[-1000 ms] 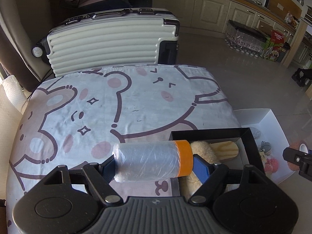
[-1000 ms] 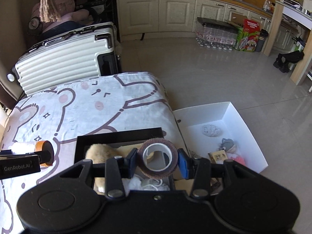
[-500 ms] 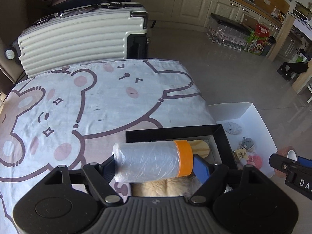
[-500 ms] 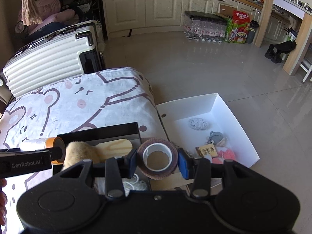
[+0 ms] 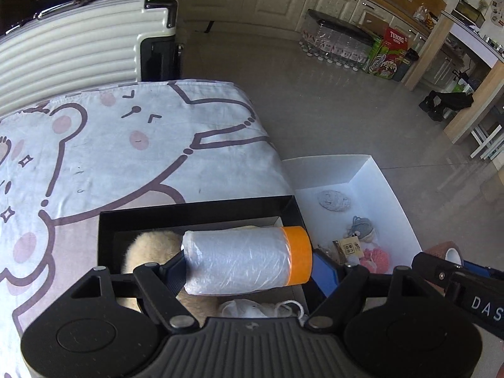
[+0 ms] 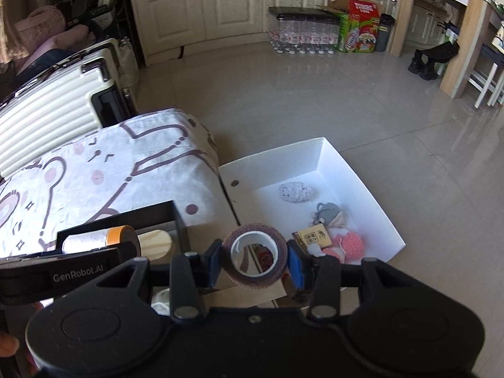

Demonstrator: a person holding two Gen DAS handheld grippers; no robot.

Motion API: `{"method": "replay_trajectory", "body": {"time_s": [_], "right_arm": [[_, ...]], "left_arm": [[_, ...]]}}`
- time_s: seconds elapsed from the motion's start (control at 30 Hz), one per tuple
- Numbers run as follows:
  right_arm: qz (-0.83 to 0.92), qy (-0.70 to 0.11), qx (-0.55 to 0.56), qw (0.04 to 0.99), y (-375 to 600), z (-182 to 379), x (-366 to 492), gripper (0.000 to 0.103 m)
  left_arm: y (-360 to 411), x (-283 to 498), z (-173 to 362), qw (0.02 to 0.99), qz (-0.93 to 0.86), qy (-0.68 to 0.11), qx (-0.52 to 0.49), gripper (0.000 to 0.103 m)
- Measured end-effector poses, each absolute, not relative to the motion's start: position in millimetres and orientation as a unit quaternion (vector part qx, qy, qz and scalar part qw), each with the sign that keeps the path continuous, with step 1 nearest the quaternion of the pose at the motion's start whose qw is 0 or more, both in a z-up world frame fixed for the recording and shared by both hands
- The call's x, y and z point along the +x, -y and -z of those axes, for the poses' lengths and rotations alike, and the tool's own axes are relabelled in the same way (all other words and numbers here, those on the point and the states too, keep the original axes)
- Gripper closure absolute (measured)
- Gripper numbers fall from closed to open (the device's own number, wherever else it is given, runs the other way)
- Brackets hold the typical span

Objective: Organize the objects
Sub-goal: 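Lift the bandage roll and thread spool with both tools and carry them over the black box, then lower the spool and bandage roll into the black box and open both tools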

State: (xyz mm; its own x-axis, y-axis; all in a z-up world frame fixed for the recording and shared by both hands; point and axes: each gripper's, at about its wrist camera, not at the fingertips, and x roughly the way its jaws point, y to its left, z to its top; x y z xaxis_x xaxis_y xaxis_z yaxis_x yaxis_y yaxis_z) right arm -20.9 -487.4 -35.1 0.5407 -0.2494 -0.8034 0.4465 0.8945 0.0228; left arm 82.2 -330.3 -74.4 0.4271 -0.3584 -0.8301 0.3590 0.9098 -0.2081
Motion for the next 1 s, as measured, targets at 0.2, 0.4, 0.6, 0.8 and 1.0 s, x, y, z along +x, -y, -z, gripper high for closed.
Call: {"method": "replay_trajectory", "body": {"time_s": [0.2, 0.4, 0.6, 0.8, 1.0], "right_arm": [[0.212, -0.437, 0.129, 0.865, 504, 44, -16, 0.059], [0.216, -0.440, 0.132, 0.862, 512, 51, -10, 0.059], [0.213, -0.442, 0.137, 0.860, 513, 55, -4, 0.059], [0.205, -0.442, 0.141, 0.862, 507, 55, 2, 0.059], [0.189, -0.442, 0.142, 0.866, 493, 51, 6, 0.059]], "left_arm": [[339, 92, 93, 0.829, 0.223, -0.511, -0.025, 0.023], [346, 99, 113, 0.812, 0.223, -0.538, -0.033, 0.023], [341, 103, 115, 0.818, 0.202, -0.538, -0.027, 0.010], [328, 106, 91, 0.831, 0.216, -0.511, -0.032, 0.002], [309, 109, 77, 0.847, 0.201, -0.492, 0.000, 0.003]]}}
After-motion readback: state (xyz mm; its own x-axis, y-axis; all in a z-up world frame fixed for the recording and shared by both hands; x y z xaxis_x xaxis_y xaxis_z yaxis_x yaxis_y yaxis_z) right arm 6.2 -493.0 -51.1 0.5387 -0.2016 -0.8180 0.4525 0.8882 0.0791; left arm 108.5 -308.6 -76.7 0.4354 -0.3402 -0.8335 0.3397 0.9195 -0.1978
